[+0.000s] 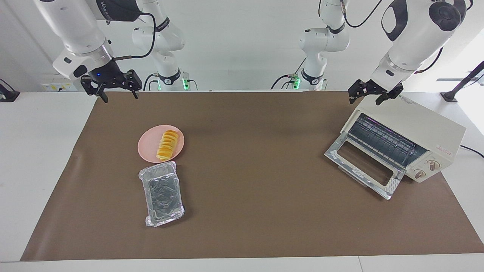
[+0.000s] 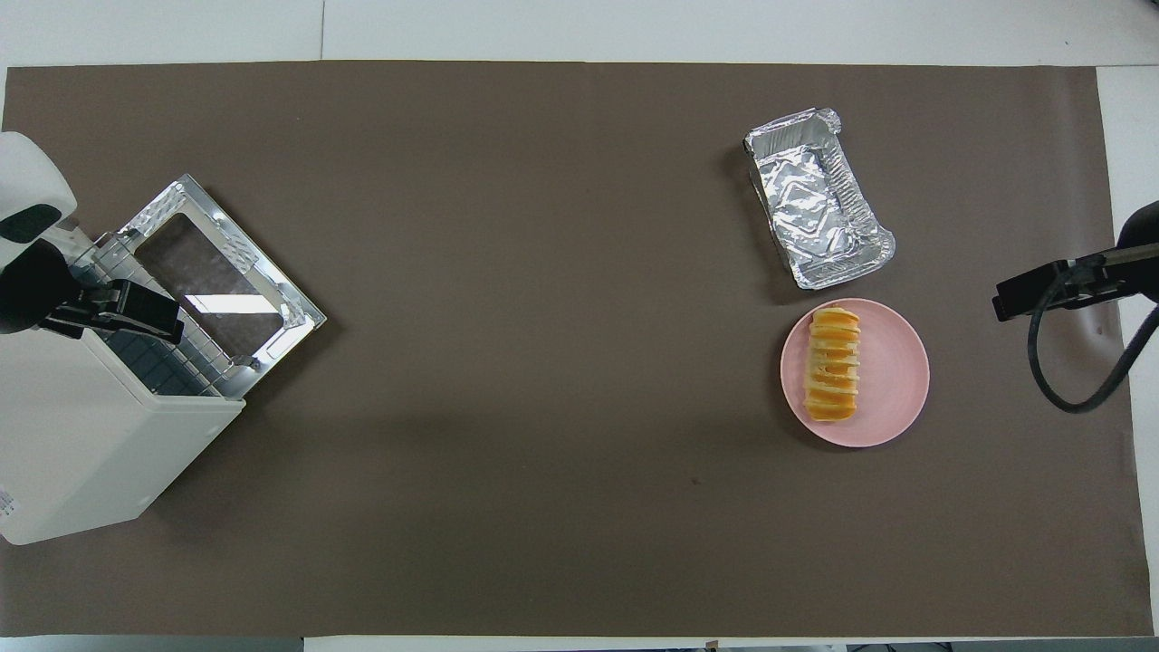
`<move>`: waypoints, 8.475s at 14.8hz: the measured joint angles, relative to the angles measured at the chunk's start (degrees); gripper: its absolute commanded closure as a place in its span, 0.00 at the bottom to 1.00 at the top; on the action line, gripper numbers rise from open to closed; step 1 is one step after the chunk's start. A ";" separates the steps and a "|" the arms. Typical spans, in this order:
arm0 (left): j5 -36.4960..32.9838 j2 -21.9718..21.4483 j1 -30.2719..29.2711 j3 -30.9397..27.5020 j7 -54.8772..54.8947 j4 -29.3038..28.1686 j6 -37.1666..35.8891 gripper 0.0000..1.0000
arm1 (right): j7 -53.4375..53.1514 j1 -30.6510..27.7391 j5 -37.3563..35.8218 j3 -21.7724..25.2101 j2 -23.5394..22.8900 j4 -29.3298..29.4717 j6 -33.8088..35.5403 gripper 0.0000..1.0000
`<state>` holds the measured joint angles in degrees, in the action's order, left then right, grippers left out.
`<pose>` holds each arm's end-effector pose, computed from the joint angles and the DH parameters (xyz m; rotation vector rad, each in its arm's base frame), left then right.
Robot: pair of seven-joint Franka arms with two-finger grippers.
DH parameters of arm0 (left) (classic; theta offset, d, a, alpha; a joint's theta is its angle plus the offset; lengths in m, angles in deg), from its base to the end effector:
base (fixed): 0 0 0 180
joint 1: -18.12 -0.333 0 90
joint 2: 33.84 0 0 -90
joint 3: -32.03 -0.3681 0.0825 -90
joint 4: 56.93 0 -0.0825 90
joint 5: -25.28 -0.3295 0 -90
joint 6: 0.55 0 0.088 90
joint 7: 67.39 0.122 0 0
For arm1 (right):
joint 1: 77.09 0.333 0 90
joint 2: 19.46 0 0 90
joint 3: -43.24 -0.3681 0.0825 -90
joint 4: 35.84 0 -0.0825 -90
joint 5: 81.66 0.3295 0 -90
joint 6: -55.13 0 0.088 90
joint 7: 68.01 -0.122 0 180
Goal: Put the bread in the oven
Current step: 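Reach the right gripper toward the bread roll on the pink plate, then lower the right gripper and grasp the orange bread roll, then lift the bread with the right gripper and carry it over the foil tray, then lower the bread into the foil tray and open the right gripper, then grasp the foil tray with the right gripper and slide it toward the oven, then open the right gripper and withdraw the right arm from the tray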
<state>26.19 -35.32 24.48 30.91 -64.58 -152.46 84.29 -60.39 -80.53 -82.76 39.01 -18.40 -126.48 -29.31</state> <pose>0.4727 -0.0453 0.6276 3.1108 -0.2192 -0.2517 0.4813 0.0046 0.6581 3.1149 0.2273 -0.1419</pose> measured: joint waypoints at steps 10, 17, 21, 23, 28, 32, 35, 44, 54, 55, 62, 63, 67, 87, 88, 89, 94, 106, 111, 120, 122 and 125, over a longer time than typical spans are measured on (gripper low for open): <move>0.00 0.00 0.00 0.00 0.00 0.00 0.00 0.00 | 0.00 0.49 0.07 -0.64 0.34 -2.50 -2.29 0.00; 0.00 0.00 0.00 0.00 0.00 0.00 0.00 0.00 | -8.32 5.78 0.14 -1.16 7.85 -32.02 -30.10 0.00; 0.00 0.00 0.00 0.00 0.00 0.00 0.00 0.00 | -8.63 5.82 0.14 -0.97 4.52 -41.01 -43.62 0.00; 0.00 0.00 0.00 0.00 0.00 0.00 0.00 0.00 | -8.65 5.81 0.14 -0.95 1.82 -42.13 -47.29 0.00; 0.00 0.00 0.00 0.00 0.00 0.00 0.00 0.00 | -8.65 5.55 0.14 -0.92 -3.12 -42.92 -55.61 0.00; 0.00 0.00 0.00 0.00 0.00 0.00 0.00 0.00 | -8.66 5.29 0.15 -0.82 -5.14 -43.27 -57.74 0.16; 0.00 0.00 0.00 0.00 0.00 0.00 0.00 0.00 | -9.18 5.28 0.15 -0.68 -5.82 -43.32 -58.24 1.00; 0.00 0.00 0.00 0.00 0.00 0.00 0.00 0.00 | -10.07 5.36 0.14 -0.75 -5.26 -35.01 -43.44 1.00; 0.00 0.00 0.00 0.00 0.00 0.00 0.00 0.00 | 6.38 5.23 0.05 -0.56 -26.76 5.94 -24.68 1.00; 0.00 0.00 0.00 0.00 0.00 0.00 0.00 0.00 | 7.09 5.56 -0.12 -0.61 -30.93 9.20 -25.37 1.00; 0.00 0.00 0.00 0.00 0.00 0.00 0.00 0.00 | 7.56 7.70 -5.09 -0.59 -40.73 13.74 -36.01 0.82; 0.00 0.00 0.00 0.00 0.00 0.00 0.00 0.00 | 7.52 7.69 -5.01 -0.59 -40.86 13.37 -36.49 0.02; 0.00 0.00 0.00 0.00 0.00 0.00 0.00 0.00 | 5.08 7.47 -4.14 -0.58 -40.45 13.38 -35.64 0.00; 0.00 0.00 0.00 0.00 0.00 0.00 0.00 0.00 | 11.14 2.40 -5.71 0.19 -41.30 10.86 -43.52 1.00; 0.00 0.00 0.00 0.00 0.00 0.00 0.00 0.00 | 11.13 2.42 -5.71 0.18 -41.29 10.56 -44.09 1.00; 0.00 0.00 0.00 0.00 0.00 0.00 0.00 0.00 | 11.11 2.42 -5.70 0.17 -41.30 10.44 -44.18 1.00; 0.00 0.00 0.00 0.00 0.00 0.00 0.00 0.00 | 9.65 2.94 -3.46 -0.47 -40.53 13.00 -35.25 1.00; 0.00 0.00 0.00 0.00 0.00 0.00 0.00 0.00 | -38.44 31.18 2.45 -1.31 -39.79 25.25 -21.11 1.00; 0.00 0.00 0.00 0.00 0.00 0.00 0.00 0.00 | -39.89 35.24 2.14 -1.15 -39.58 8.92 -38.95 1.00; 0.00 0.00 0.00 0.00 0.00 0.00 0.00 0.00 | -43.87 34.54 1.85 0.05 -33.47 12.23 -25.58 0.00; 0.00 0.00 0.00 0.00 0.00 0.00 0.00 0.00 | -43.17 30.94 1.82 0.37 -31.75 16.55 -19.65 0.00; 0.00 0.00 0.00 0.00 0.00 0.00 0.00 0.00 | -29.10 21.09 1.80 0.44 -26.93 18.82 -14.33 0.00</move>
<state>26.19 -35.32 24.48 30.91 -64.58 -152.46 84.29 -89.49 -59.44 -80.96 39.45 -45.33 -107.67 -43.64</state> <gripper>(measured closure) 0.000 0.000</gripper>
